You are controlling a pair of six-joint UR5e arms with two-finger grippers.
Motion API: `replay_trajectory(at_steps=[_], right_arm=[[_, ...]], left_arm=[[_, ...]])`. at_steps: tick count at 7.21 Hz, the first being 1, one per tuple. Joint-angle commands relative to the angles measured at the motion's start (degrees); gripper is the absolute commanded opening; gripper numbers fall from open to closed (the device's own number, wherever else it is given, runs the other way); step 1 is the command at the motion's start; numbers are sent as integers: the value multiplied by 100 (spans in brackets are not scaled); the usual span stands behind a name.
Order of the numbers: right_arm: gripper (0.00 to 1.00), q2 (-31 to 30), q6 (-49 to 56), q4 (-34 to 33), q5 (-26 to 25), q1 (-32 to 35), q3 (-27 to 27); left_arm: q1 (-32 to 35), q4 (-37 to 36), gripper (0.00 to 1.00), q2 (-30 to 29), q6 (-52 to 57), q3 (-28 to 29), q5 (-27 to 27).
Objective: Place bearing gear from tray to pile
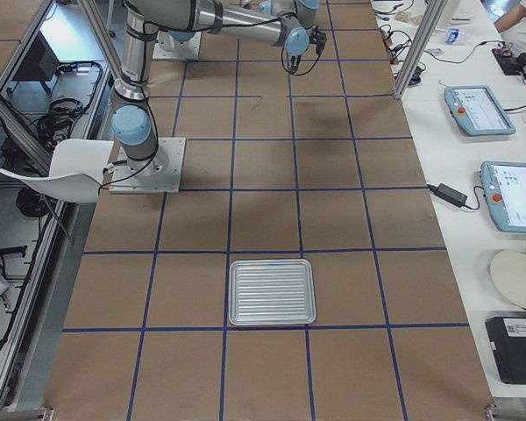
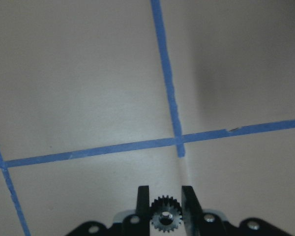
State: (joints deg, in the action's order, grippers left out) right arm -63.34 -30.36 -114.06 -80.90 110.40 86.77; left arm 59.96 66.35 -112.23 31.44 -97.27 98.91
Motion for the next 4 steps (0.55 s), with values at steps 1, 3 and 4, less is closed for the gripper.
replay_trajectory(at_steps=[1, 3, 4], right_arm=[[63, 155, -49, -152, 4, 148, -72], [100, 120, -137, -143, -48, 140, -194], [100, 112, -85, -74, -75, 96, -343]], left_arm=[[593, 476, 100, 34, -663, 446, -47], [911, 484, 100, 87, -1043, 472, -186], [1017, 484, 100, 131, -1139, 490, -440]])
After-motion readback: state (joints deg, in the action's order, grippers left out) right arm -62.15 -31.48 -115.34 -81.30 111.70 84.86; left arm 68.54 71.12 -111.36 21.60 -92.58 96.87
